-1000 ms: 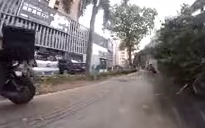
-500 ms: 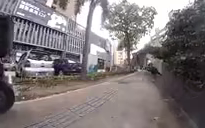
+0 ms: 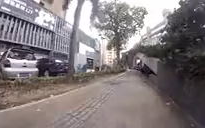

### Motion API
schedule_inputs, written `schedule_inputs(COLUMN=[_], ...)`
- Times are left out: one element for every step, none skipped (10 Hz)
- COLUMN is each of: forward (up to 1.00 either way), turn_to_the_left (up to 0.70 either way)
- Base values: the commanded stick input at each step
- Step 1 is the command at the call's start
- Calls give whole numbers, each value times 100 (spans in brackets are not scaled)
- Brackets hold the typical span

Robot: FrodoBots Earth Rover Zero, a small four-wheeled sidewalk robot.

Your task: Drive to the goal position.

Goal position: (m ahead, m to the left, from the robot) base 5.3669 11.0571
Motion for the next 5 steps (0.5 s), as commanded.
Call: schedule_inputs(forward=[70, 70, 70, 70, 70], turn_to_the_left=[-14, -8, 0, 0, 0])
